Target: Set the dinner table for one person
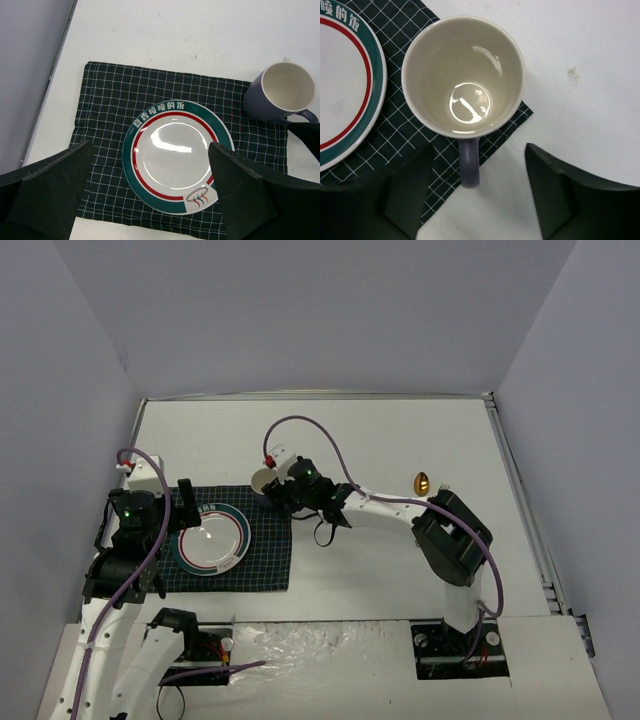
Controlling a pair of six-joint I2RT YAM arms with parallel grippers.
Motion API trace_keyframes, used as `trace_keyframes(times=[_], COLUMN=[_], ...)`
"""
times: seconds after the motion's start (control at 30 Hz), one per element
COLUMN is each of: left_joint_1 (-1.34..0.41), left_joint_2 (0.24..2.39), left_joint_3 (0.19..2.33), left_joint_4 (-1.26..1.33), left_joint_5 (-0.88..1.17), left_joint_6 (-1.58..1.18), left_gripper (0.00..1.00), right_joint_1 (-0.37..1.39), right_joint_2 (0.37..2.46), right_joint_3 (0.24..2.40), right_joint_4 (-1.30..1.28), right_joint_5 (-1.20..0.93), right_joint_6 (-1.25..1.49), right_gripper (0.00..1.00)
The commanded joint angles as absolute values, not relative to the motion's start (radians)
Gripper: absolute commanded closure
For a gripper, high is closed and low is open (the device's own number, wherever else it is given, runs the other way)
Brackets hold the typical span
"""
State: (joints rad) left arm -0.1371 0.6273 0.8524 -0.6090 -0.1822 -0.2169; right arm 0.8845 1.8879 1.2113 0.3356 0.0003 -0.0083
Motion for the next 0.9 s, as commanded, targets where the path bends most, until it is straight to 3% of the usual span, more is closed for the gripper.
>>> trace_keyframes(times=[0.0,0.17,0.43,0.87], left_joint_1=[-0.130,-0.130,-0.131,-0.132], left_joint_2=[0.632,0.632,0.629,0.625], left_joint_3=[0.862,0.862,0.862,0.862], left_joint_4=[-0.572,-0.574,-0.574,-0.577], left_joint_5=[-0.189,-0.189,-0.184,-0.178], left_joint_6=[-0.220,-0.221,-0.222,-0.224], left_gripper=[0.03,0.03,0.03,0.03], right_joint_1=[0.863,0.791,0.480,0.188], right_joint_2=[1.679,1.523,1.336,1.504], right_joint_3=[1.172,1.040,0.817,0.813], right_joint_4=[0.365,0.329,0.191,0.057], right_joint_5=[0.126,0.242,0.309,0.139], right_joint_6=[0.015,0.132,0.357,0.405], right_gripper=[0.21,0.14,0.17,0.28])
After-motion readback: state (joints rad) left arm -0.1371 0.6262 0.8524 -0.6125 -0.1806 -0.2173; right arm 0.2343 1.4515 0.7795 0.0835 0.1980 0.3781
